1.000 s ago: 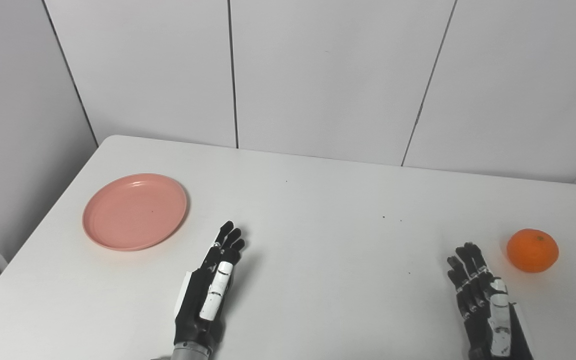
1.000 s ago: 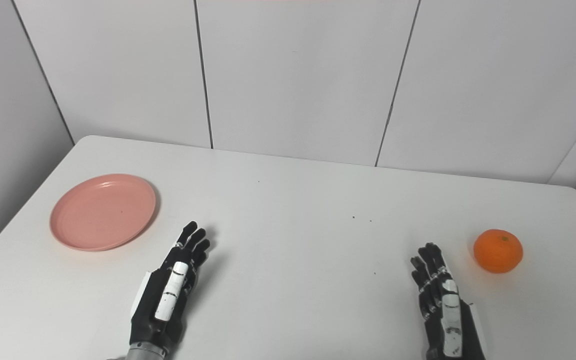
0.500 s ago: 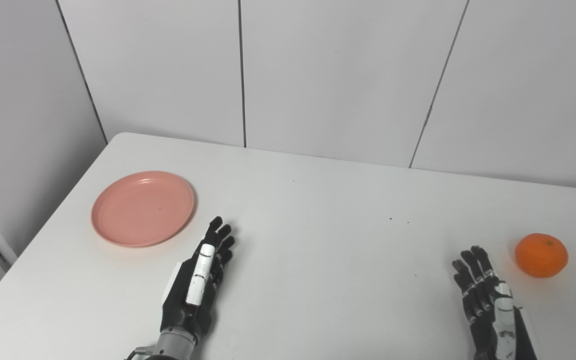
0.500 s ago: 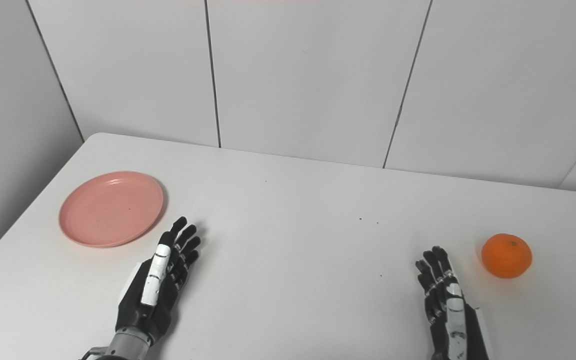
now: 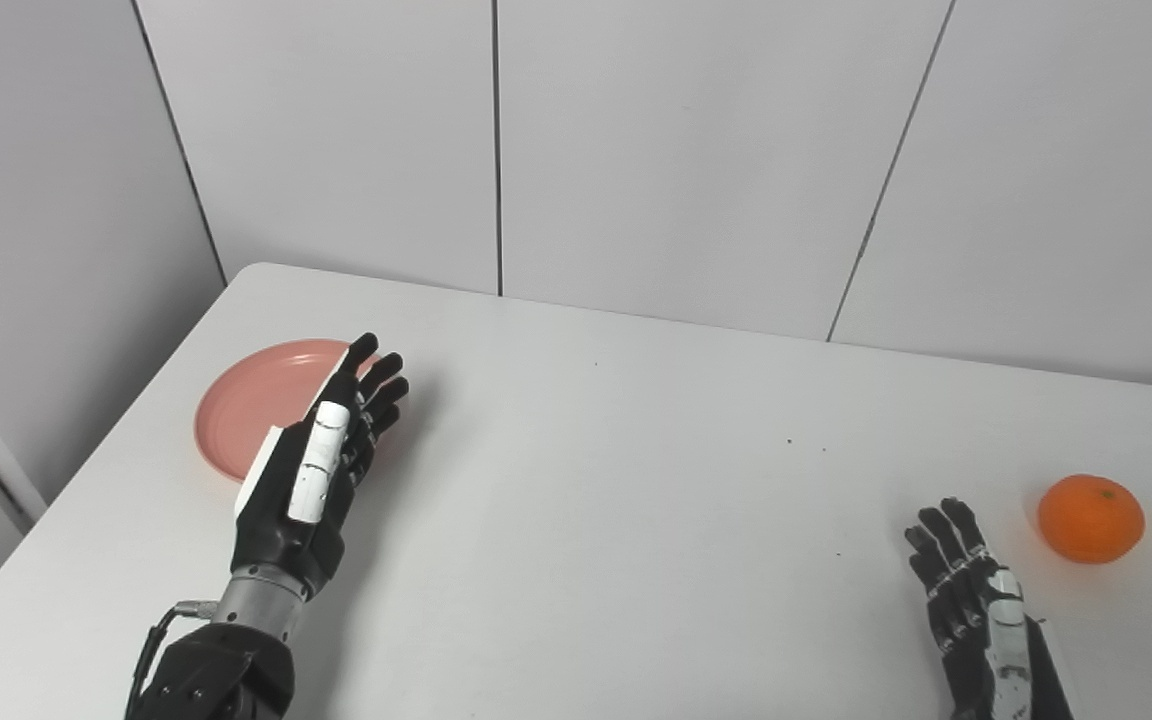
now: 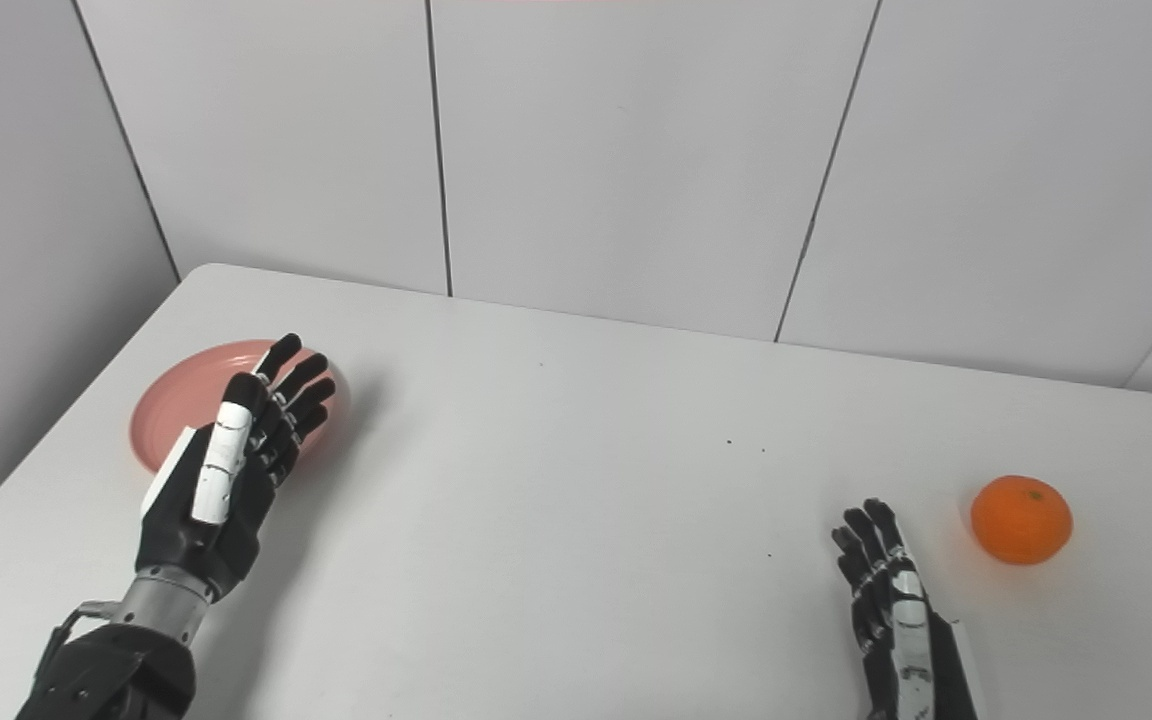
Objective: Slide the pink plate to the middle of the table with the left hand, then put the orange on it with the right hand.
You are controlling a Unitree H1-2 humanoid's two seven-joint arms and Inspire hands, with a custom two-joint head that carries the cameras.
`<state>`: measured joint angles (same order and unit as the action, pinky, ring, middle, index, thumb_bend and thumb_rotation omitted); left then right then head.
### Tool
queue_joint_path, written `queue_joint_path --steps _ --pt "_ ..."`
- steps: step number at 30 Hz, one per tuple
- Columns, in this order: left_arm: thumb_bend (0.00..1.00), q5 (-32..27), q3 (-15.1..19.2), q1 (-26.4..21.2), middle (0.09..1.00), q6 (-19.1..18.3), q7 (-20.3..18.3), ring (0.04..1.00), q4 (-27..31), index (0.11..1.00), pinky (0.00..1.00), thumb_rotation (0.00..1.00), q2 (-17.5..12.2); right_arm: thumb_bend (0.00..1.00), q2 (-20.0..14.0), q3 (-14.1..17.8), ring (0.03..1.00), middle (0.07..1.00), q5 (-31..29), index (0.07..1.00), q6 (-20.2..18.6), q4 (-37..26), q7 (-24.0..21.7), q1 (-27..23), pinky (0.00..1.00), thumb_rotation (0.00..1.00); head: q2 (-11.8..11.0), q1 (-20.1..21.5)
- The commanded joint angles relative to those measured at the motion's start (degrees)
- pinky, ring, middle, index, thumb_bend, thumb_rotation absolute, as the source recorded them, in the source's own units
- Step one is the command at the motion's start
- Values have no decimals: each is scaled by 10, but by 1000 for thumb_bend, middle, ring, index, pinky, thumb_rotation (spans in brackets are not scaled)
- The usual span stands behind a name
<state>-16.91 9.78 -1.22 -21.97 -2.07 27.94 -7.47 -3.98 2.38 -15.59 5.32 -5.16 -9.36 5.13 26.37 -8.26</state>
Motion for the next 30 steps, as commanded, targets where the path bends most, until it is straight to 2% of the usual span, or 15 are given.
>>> queue_joint_path --steps 1,6,9,11,14,18,26,30 --pt "947 -8 15 -25 923 13 -2 915 -3 908 955 911 -16 752 6 -2 943 937 -2 951 -2 62 -6 33 1000 944 0 -1" --pt "1000 -44 55 -63 896 59 -27 896 -69 860 920 863 -51 748 7 -3 940 931 -1 948 0 64 -6 33 1000 949 -1 1" --pt "983 -41 66 -89 867 73 -28 862 -84 837 859 877 -67 749 8 -3 938 927 -3 946 1 65 -7 32 1000 944 -1 1" --pt "985 -36 75 -109 859 81 -27 855 -94 820 853 874 -85 750 8 -3 938 925 -3 945 1 64 -7 33 1000 942 -1 1" --pt "996 -39 95 -135 843 76 -18 841 -106 801 850 848 -106 750 8 -3 934 922 -2 944 1 64 -7 32 1000 942 -2 0" --pt "936 -56 120 -163 893 81 -20 885 -133 865 907 851 -125 750 8 -2 932 920 -2 942 4 67 -7 30 1000 941 -3 0" --pt "944 -62 152 -202 859 87 -10 845 -186 835 842 788 -150 743 5 -1 934 922 0 948 8 71 -8 29 1000 948 -3 -3" --pt "925 -63 157 -215 869 96 -16 859 -211 856 861 790 -164 749 4 -1 931 921 1 949 7 72 -8 29 1000 948 -3 -3"
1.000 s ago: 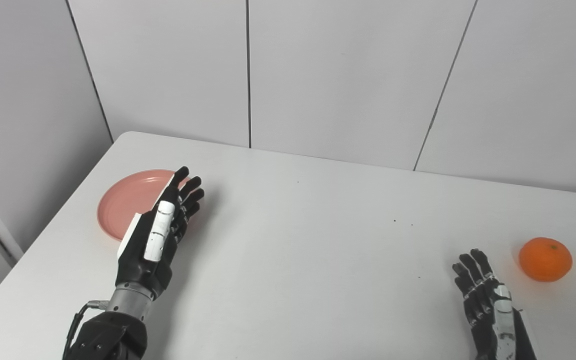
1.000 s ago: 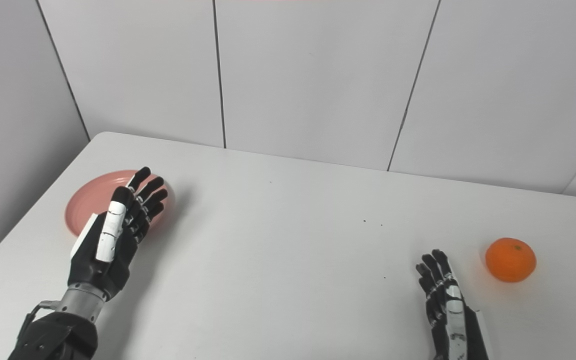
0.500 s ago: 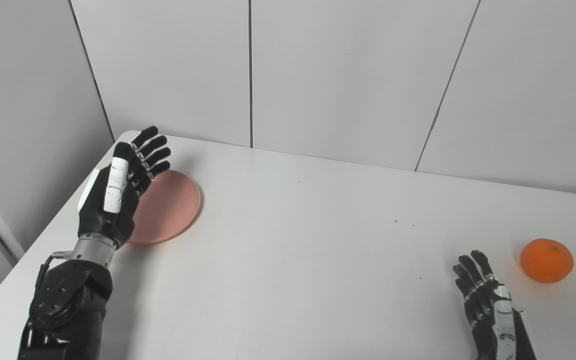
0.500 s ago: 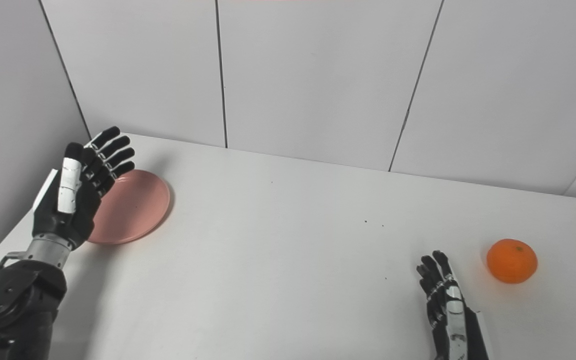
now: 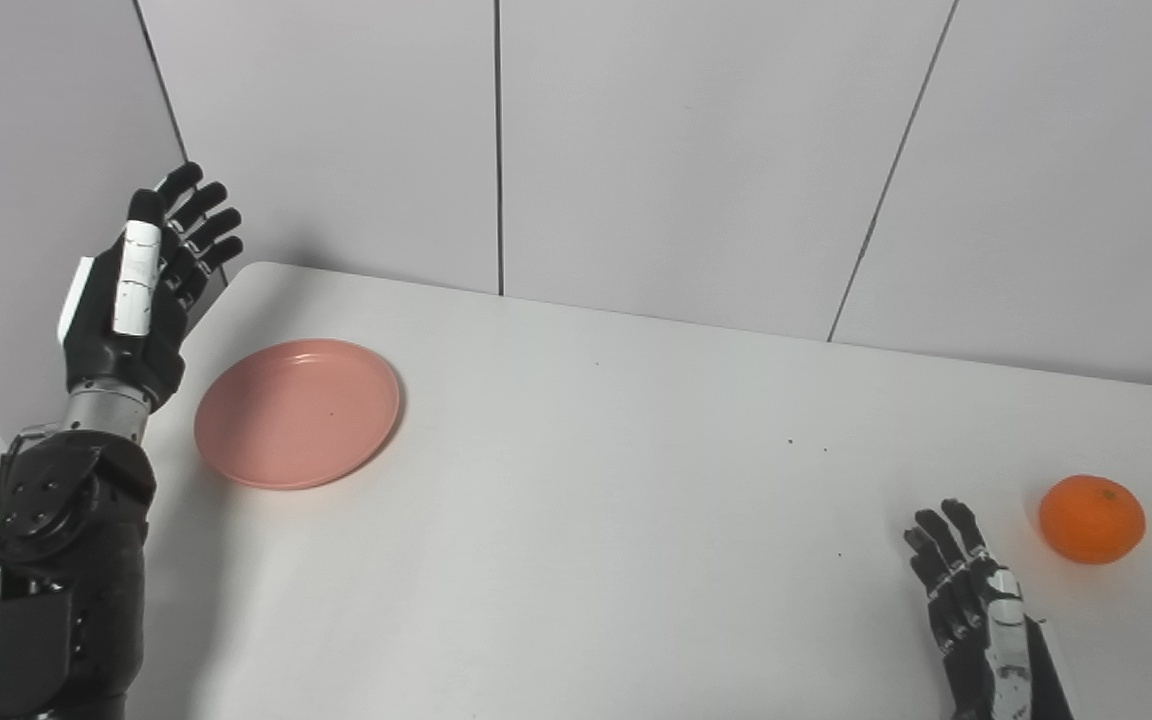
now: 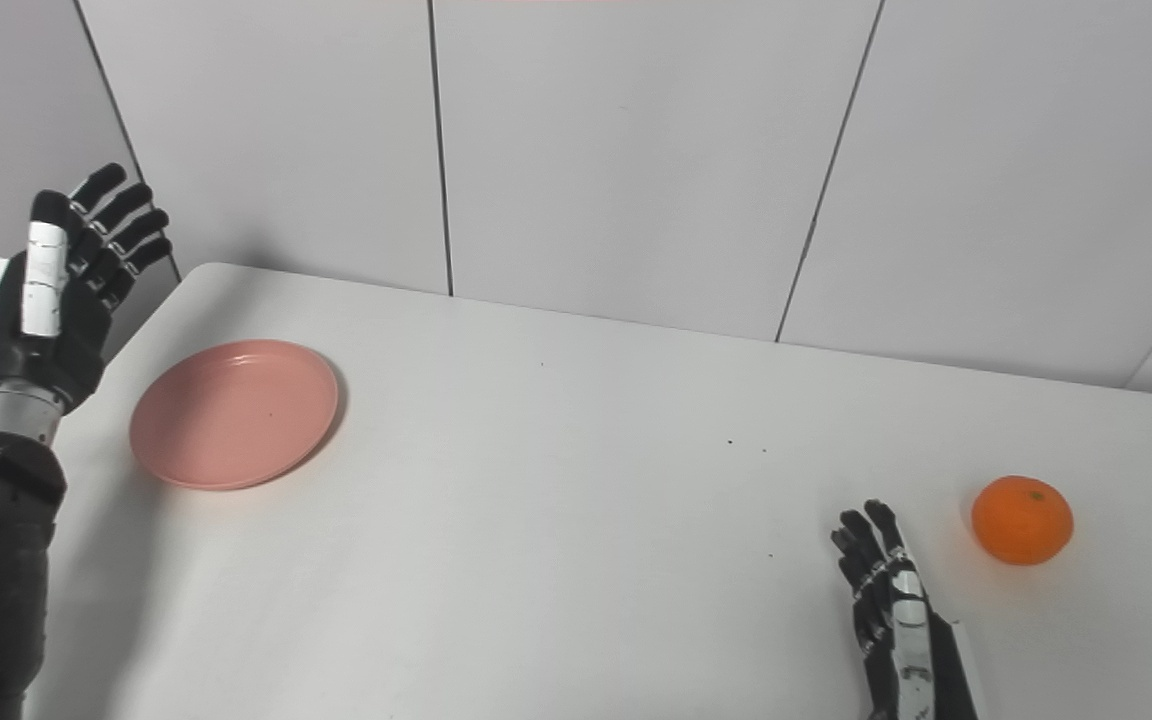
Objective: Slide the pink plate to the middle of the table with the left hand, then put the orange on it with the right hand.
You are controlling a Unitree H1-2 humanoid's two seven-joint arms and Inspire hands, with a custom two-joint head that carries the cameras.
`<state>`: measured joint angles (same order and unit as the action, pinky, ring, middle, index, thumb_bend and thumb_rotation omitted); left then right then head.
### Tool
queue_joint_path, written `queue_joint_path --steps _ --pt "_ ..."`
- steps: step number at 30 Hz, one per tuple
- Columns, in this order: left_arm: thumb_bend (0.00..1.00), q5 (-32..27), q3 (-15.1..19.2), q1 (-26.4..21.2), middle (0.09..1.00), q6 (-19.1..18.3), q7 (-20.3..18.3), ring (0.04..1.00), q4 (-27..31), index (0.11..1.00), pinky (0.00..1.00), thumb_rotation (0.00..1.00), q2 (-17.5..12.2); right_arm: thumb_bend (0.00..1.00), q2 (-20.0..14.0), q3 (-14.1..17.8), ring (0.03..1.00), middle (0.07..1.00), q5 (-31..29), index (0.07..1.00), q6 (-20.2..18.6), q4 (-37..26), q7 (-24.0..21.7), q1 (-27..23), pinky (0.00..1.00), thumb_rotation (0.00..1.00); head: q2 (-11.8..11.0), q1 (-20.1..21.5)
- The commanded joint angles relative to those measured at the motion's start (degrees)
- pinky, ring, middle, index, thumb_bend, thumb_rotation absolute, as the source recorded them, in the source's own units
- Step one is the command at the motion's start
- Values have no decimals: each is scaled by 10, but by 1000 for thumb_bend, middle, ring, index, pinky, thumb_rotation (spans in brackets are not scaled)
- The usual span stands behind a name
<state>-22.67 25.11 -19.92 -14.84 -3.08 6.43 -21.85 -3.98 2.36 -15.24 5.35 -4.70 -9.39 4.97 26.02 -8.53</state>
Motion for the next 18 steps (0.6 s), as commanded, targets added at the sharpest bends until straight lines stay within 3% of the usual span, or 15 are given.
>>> queue_joint_path --steps 1,7,11,18 --pt "914 -3 4 -30 874 31 -7 867 -3 866 870 786 -22 750 4 -1 932 921 -3 949 6 68 -8 31 1000 946 1 0" --pt "939 13 10 -41 855 57 8 833 -44 834 827 754 -30 749 3 0 933 922 -6 951 6 68 -10 31 1000 943 1 -2" --pt "934 4 16 -43 862 73 -3 823 -76 850 818 735 -32 752 3 0 930 918 -6 951 5 68 -11 31 1000 944 1 -2" --pt "932 12 11 -53 866 162 -36 852 -189 882 845 730 -43 749 1 -1 930 921 -4 952 3 65 -11 33 1000 949 5 0"
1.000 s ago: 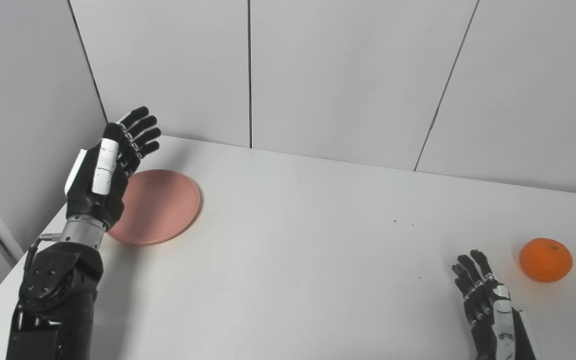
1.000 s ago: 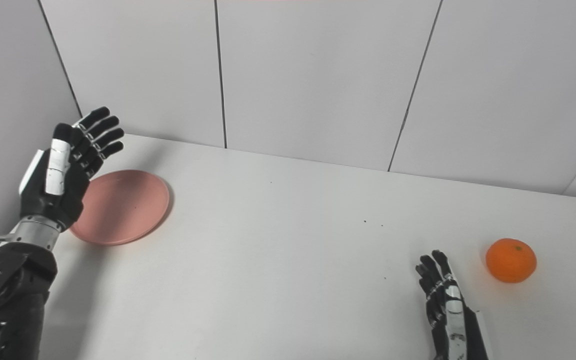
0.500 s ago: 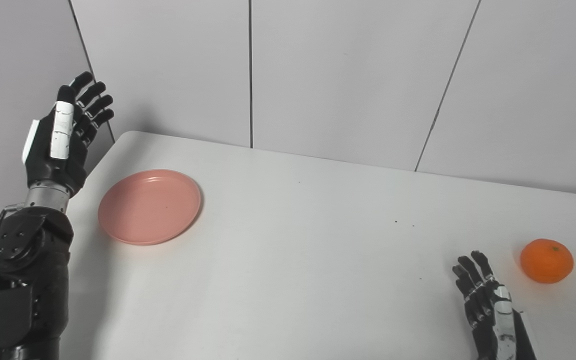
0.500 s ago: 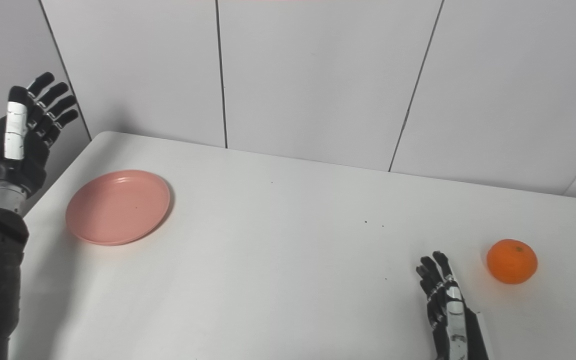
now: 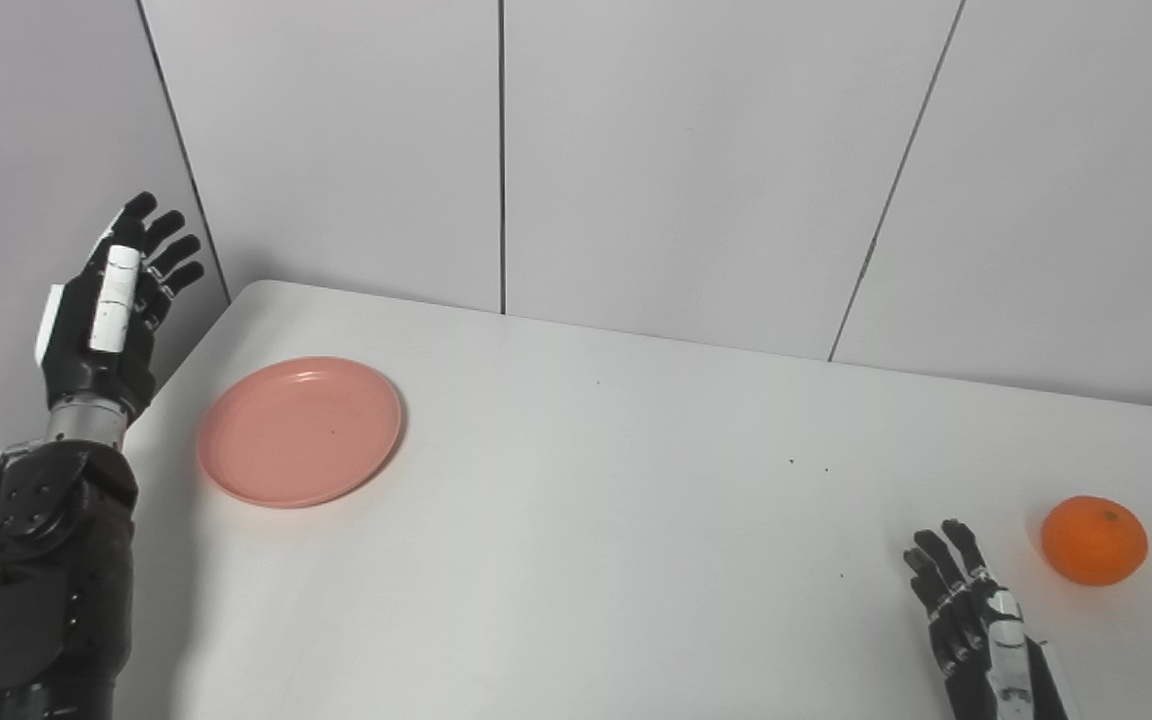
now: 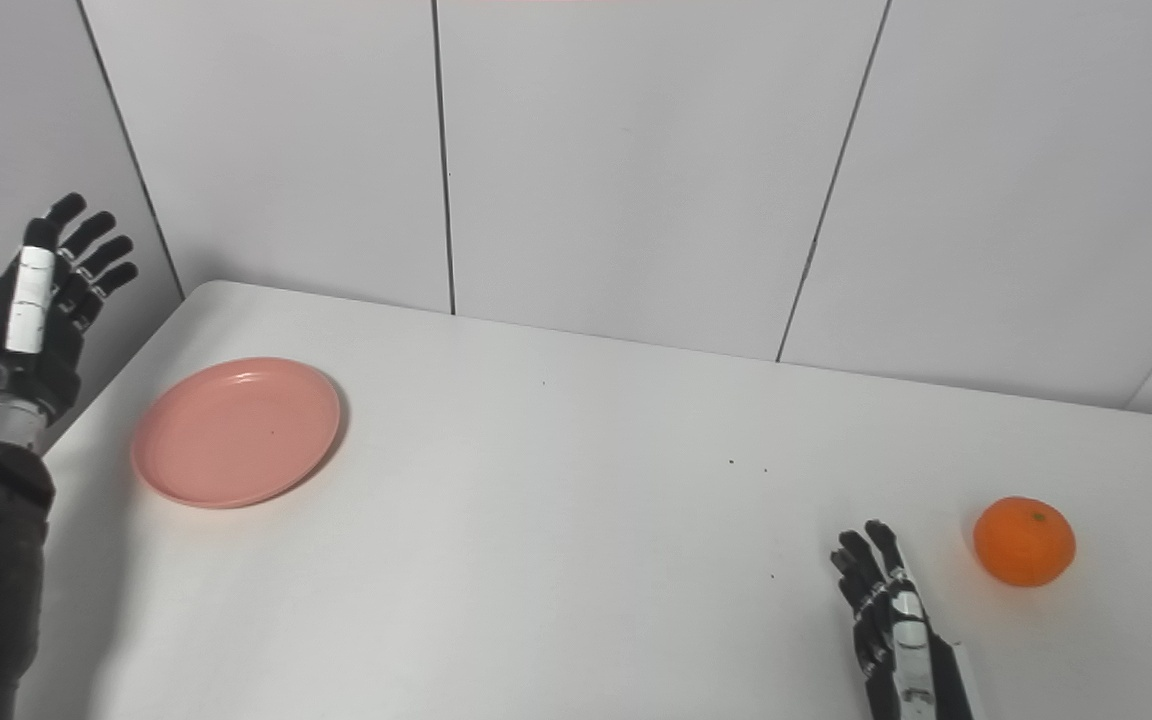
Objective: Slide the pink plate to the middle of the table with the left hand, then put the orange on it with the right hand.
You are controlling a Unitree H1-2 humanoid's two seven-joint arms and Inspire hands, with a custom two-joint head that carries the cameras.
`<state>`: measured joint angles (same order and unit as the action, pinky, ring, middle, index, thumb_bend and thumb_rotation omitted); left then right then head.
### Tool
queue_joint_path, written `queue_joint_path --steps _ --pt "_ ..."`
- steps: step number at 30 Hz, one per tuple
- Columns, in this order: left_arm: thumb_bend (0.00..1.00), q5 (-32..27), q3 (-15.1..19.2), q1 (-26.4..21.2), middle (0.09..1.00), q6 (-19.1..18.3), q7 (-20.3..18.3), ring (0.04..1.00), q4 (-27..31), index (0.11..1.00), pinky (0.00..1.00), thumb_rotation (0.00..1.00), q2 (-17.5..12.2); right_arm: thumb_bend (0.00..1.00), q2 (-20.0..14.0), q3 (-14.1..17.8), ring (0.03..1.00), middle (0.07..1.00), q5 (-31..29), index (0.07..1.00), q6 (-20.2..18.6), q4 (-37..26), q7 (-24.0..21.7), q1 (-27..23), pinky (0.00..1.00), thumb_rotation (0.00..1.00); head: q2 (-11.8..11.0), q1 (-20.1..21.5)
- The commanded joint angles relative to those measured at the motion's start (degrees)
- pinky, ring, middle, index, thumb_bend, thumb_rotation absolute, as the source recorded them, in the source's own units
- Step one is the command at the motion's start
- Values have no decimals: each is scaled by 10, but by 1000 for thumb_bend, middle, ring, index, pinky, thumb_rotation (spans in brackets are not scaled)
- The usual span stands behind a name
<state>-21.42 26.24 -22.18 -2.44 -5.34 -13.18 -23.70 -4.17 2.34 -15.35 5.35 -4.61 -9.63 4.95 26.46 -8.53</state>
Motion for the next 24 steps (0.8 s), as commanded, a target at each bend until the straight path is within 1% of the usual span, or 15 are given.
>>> queue_joint_path --steps 1,4,7,10,13,17,18,20,24 --pt "931 -1 -2 -33 866 51 -19 853 -13 884 847 732 -27 749 2 -1 930 921 -3 952 2 63 -8 34 1000 950 2 0" --pt "923 -4 -3 -41 859 78 -33 846 -60 886 850 720 -32 748 2 -1 928 921 -3 952 2 62 -8 35 1000 948 3 1" --pt "904 0 -5 -52 875 104 -41 847 -115 891 846 714 -39 747 3 -2 928 920 -2 952 0 59 -8 36 1000 947 5 2" --pt "906 8 -10 -61 882 127 -43 834 -157 891 820 724 -45 748 4 -3 926 920 -2 952 -2 56 -6 37 1000 947 6 2" --pt "902 8 -14 -66 876 142 -49 822 -188 874 797 719 -50 747 5 -3 923 919 -2 950 -3 54 -5 37 1000 946 7 3" --pt "905 11 -25 -80 841 174 -60 793 -257 845 747 689 -62 751 5 -5 924 918 -2 950 -5 51 -5 38 1000 947 9 5" --pt "914 13 -28 -83 830 179 -58 787 -272 837 735 683 -64 752 5 -5 925 919 -1 949 -5 50 -5 39 1000 946 10 5" --pt "976 17 -34 -91 803 191 -59 768 -305 813 719 663 -69 755 6 -5 923 917 0 946 -6 48 -4 40 1000 945 10 6" --pt "1000 29 -46 -101 793 218 -60 757 -356 796 716 658 -75 750 7 -7 920 914 0 940 -7 45 -3 41 1000 943 12 9"
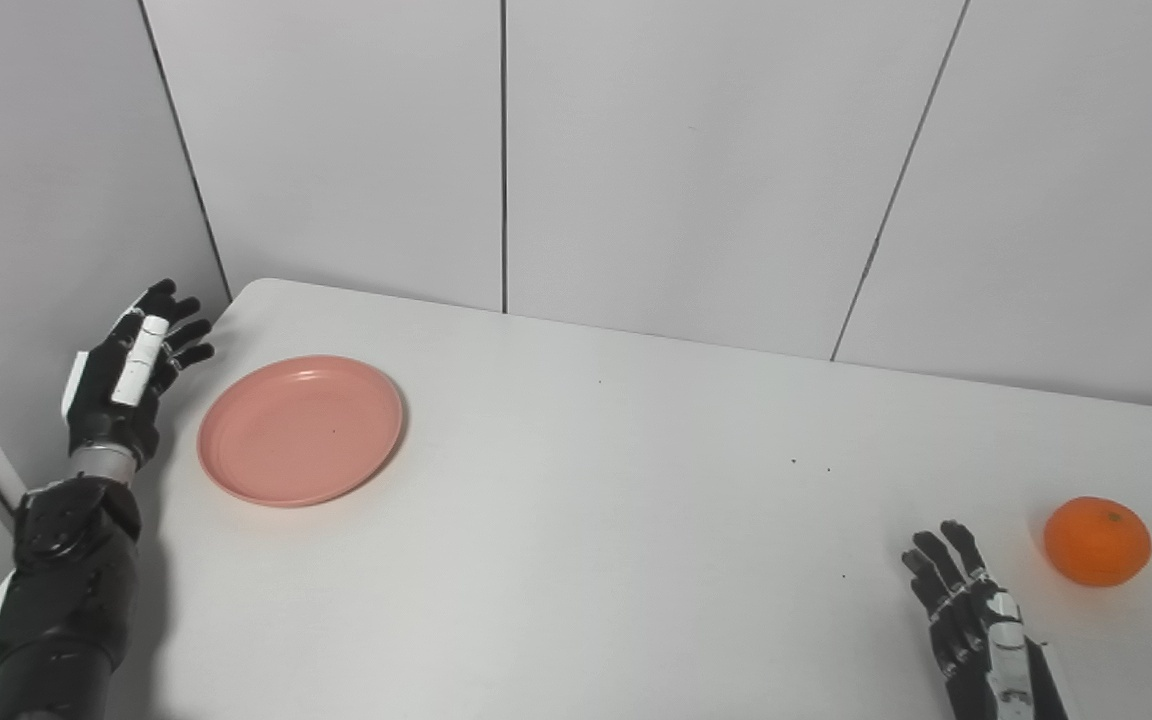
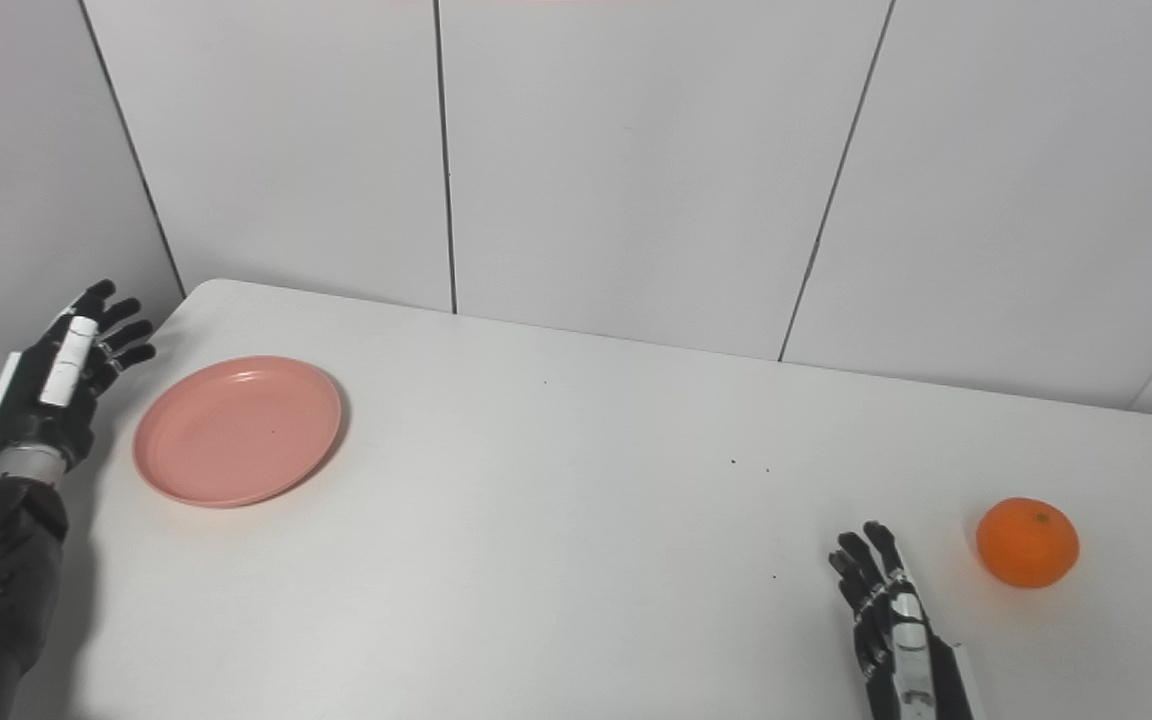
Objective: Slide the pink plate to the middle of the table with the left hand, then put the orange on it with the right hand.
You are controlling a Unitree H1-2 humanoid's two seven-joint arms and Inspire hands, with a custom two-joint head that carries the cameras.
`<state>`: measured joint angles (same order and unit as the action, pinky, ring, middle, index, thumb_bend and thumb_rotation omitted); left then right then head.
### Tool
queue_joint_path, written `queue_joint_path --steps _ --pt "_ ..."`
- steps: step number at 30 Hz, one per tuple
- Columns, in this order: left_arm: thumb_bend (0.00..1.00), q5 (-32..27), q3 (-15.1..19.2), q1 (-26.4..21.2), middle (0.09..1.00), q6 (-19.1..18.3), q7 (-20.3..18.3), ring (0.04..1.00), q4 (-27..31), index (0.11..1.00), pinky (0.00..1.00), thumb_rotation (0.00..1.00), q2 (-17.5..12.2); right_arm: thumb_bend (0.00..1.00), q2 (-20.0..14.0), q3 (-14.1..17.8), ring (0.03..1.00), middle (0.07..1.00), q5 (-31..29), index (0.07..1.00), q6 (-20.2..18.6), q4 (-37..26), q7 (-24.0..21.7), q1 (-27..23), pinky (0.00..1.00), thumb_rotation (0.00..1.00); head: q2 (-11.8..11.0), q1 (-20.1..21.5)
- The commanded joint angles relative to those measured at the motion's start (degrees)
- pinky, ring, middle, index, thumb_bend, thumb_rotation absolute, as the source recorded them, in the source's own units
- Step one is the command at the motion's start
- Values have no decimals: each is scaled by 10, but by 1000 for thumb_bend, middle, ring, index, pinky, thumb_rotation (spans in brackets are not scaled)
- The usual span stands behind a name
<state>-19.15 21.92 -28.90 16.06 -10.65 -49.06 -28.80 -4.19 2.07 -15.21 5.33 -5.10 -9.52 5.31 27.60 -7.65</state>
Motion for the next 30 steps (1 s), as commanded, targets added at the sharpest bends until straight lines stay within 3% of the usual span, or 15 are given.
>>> queue_joint_path --steps 1,11,21,27,30 --pt "1000 7 -4 -37 793 39 -8 757 -9 798 715 657 -26 751 8 -5 920 915 0 940 -7 49 -4 37 1000 943 2 1" --pt "999 -4 -6 -50 776 67 -34 751 -78 790 705 634 -23 746 9 -7 924 918 3 942 -8 46 -2 38 1000 943 4 3" --pt "999 10 -29 -58 827 78 -37 798 -117 818 732 663 -28 753 12 -7 922 913 3 934 -9 45 -1 38 1000 938 6 4" --pt "997 27 -46 -48 825 47 -12 769 -89 815 695 700 -24 760 12 -9 921 913 5 933 -10 42 -1 38 1000 938 9 6" --pt "1000 0 -35 -42 841 11 -27 786 -66 824 704 683 -17 765 12 -9 922 914 5 934 -12 41 -2 38 1000 936 9 6"
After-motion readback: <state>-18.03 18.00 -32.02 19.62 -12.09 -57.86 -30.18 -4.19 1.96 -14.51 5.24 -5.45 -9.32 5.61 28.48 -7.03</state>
